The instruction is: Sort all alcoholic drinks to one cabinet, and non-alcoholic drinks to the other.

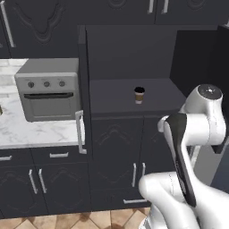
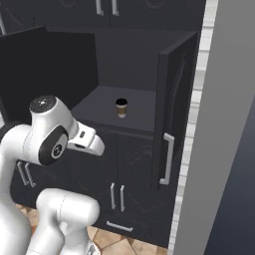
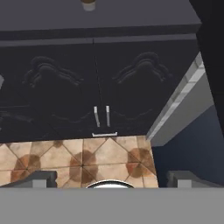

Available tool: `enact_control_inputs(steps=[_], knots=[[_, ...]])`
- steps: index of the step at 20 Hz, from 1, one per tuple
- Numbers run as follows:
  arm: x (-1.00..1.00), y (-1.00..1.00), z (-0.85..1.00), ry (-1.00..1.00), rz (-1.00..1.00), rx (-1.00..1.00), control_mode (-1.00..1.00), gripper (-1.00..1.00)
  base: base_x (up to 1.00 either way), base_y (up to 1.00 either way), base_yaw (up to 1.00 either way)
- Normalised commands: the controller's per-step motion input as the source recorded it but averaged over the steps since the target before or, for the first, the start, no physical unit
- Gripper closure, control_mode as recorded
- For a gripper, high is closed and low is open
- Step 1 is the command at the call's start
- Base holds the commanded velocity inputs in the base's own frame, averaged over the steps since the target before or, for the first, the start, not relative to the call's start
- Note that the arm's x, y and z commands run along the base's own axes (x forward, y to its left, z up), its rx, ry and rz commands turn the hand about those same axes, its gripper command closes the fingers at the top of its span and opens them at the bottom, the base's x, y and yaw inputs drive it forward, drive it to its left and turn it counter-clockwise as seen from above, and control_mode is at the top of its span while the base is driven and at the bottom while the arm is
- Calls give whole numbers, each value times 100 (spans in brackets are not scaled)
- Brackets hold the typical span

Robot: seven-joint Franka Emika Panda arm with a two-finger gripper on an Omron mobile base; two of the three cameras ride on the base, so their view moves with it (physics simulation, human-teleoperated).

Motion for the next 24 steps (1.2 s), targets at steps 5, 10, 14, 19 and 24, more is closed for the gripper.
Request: enact_control_inputs(steps=[5, 10, 14, 19, 24], knots=[[-63, 8, 1, 0, 10, 0, -100, -100, 0, 0, 0], [-35, 1, 0, 0, 9, 0, -100, -100, 0, 0, 0], [-14, 0, 0, 0, 2, 0, 100, -100, -62, 8, 7], [0, 0, 0, 0, 0, 0, 100, -100, -100, 10, 22], [0, 0, 0, 0, 0, 0, 100, -100, -57, 24, 66]])
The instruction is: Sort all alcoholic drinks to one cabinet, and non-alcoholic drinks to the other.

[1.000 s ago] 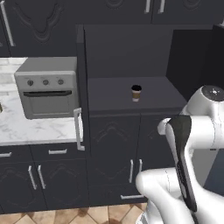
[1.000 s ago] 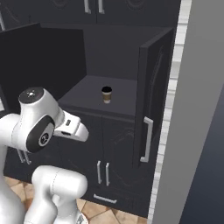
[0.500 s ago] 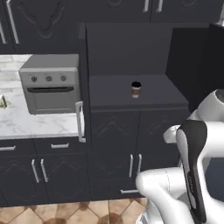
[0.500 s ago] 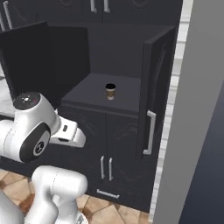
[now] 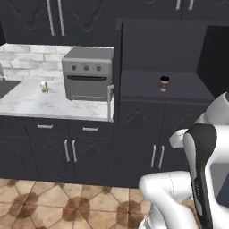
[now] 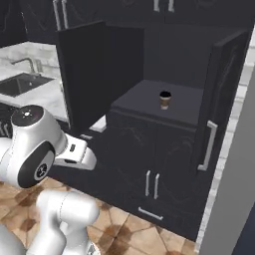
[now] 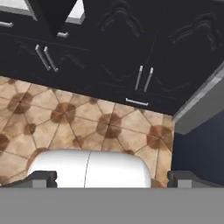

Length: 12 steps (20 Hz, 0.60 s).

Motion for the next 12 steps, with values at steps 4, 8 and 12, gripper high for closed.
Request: enact_control_inputs(steps=[4, 8, 12], knots=[[0, 0, 0, 0, 0, 0, 100, -100, 0, 44, 71], [0, 0, 0, 0, 0, 0, 100, -100, -22, 59, 67], [0, 0, 0, 0, 0, 0, 100, -100, -38, 61, 62]])
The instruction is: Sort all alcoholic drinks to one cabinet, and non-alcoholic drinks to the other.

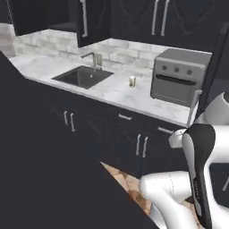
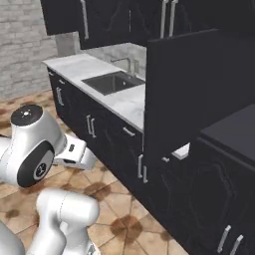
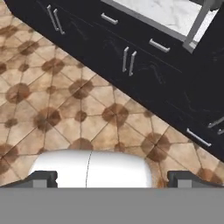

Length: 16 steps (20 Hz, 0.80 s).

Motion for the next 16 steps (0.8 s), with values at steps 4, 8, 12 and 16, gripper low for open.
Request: enact_control_inputs(steps=[4, 8, 12, 16], knots=[[0, 0, 0, 0, 0, 0, 100, -100, -2, 49, 58], [0, 0, 0, 0, 0, 0, 100, -100, 91, 7, 35], [0, 0, 0, 0, 0, 0, 100, -100, 100, 0, 9], [0, 0, 0, 0, 0, 0, 100, -100, 92, 0, -15]])
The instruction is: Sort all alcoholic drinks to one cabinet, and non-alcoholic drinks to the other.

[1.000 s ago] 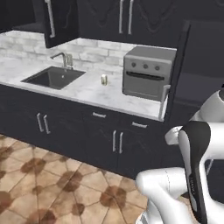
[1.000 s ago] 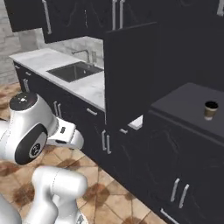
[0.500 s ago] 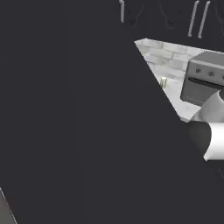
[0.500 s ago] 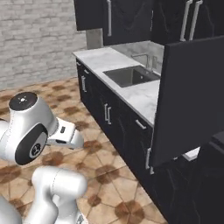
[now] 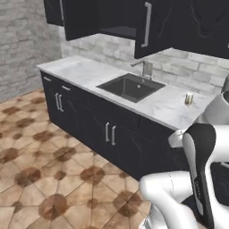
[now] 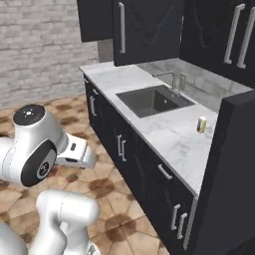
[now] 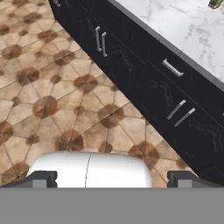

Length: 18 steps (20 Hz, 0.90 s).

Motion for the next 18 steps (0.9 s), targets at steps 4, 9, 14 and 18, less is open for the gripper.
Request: enact_control_inputs(steps=[4, 9, 14, 18], knots=[[0, 0, 0, 0, 0, 0, 100, -100, 22, 0, -54], [0, 0, 0, 0, 0, 0, 100, -100, 0, 15, -70], [0, 0, 0, 0, 0, 0, 100, -100, 39, 66, -57], [0, 0, 0, 0, 0, 0, 100, -100, 52, 91, -45]])
